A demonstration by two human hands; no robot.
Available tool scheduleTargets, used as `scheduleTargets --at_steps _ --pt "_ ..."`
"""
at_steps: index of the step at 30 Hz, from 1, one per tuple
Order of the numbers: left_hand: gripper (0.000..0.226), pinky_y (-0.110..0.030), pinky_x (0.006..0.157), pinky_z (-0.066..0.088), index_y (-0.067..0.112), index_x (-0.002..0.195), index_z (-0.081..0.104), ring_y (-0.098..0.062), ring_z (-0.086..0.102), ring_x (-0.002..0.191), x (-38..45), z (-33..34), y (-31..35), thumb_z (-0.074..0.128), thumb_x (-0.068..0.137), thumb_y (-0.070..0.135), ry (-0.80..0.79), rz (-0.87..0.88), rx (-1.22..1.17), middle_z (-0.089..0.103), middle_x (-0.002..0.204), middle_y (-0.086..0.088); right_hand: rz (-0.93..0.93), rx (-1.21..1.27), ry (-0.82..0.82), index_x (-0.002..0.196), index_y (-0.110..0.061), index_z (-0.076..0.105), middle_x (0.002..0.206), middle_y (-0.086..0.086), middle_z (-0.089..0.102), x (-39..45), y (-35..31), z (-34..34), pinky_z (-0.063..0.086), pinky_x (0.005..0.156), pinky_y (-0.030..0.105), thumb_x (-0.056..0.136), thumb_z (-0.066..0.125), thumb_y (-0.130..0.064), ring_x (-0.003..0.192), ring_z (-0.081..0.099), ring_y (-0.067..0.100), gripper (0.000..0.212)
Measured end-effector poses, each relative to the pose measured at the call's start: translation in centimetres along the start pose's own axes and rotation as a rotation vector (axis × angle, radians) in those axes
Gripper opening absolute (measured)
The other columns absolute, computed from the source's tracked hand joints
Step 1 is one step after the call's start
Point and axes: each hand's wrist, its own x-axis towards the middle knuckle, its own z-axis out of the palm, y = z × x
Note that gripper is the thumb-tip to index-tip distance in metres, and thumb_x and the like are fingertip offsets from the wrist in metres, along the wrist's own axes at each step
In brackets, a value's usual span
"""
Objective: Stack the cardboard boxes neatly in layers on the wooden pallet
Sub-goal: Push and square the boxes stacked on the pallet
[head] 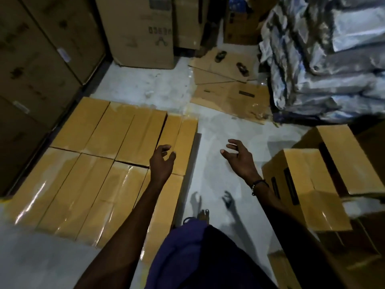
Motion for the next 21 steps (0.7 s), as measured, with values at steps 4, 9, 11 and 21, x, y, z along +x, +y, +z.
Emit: scheduleTargets --at_steps 4,9,11,21 --pt "0.024 -0.029 0.091 0.048 0.015 0.119 0.066 -0.020 0.063 0.115 6.2 3.1 1.6 0.070 0.096 0.014 0.056 -0.042 -0.022 0.069 0.123 -0.001 -0.043 -0.027 -0.074 0.140 -0.024 0.051 0.137 0.000 0.061 8.4 -1.2 -1.5 0.049 0.079 0.014 0.095 0.071 -0.042 0.101 0.069 0.017 0.053" --pt "0.022 -0.026 0.086 0.045 0.013 0.118 0.066 -0.021 0.064 0.112 12.5 5.9 2.5 0.070 0.096 0.014 0.132 -0.073 0.016 0.069 0.121 -0.006 -0.068 -0.058 -0.169 0.139 -0.025 0.052 0.135 -0.001 0.062 18.6 -2.8 -3.1 0.054 0.083 0.024 0.093 0.072 -0.043 0.099 0.070 0.014 0.053" --pt "0.022 -0.027 0.085 0.045 0.013 0.117 0.066 -0.021 0.064 0.112 14.9 7.0 2.1 0.070 0.096 0.014 0.192 -0.112 0.030 0.069 0.122 -0.006 -0.090 -0.089 -0.229 0.139 -0.024 0.052 0.134 -0.001 0.062 23.3 -3.3 -3.5 0.051 0.078 0.018 0.094 0.072 -0.041 0.098 0.069 0.013 0.052" --pt "0.025 -0.040 0.098 0.052 0.009 0.118 0.066 -0.027 0.063 0.113 21.9 12.7 -0.1 0.072 0.094 0.014 0.543 -0.382 0.106 0.067 0.123 -0.011 -0.237 -0.284 -0.652 0.139 -0.022 0.052 0.137 0.001 0.061 45.4 -5.3 -2.3 0.047 0.086 0.025 0.094 0.073 -0.036 0.101 0.067 0.015 0.051"
